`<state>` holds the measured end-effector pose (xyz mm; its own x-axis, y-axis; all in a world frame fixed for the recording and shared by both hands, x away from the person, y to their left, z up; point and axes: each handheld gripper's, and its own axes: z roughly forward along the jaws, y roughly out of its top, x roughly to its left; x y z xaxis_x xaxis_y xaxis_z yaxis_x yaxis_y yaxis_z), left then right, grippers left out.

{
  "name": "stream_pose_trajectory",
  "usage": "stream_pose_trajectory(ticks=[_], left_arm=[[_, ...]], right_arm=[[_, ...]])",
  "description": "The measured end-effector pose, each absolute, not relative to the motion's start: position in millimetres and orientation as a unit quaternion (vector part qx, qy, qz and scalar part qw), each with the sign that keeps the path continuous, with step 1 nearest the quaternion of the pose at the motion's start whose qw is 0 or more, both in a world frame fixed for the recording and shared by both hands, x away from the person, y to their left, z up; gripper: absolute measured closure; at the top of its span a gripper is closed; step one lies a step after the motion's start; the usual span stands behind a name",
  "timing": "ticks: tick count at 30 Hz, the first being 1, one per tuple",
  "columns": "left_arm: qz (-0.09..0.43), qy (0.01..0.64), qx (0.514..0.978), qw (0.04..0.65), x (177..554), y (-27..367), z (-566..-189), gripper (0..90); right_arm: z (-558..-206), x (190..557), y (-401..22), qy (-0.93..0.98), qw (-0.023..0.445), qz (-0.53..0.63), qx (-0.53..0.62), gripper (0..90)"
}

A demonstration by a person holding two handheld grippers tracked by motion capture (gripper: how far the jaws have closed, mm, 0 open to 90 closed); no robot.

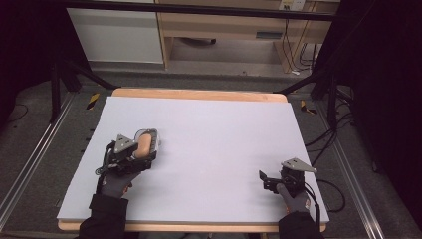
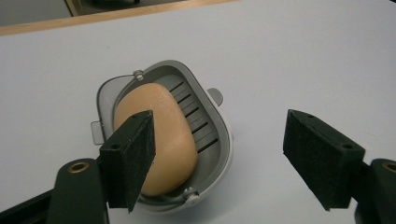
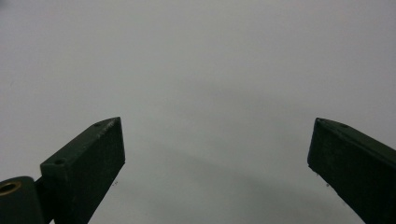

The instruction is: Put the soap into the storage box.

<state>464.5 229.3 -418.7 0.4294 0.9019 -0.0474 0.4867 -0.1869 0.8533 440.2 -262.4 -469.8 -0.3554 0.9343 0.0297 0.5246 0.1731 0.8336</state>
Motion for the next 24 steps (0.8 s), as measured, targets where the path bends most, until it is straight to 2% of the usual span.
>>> stream_pose_trajectory(ticks=[11,24], left_arm=[[0.247,0.476,0.735,0.415,434,256,-435,22.0],[0.236,0.503,0.743,0.373,441,287,-463,20.6]], right_arm=[[-471,439,-265,0.719,0.257,0.388,0.516,4.3],[-475,437,-269,0.719,0.257,0.376,0.525,4.3]])
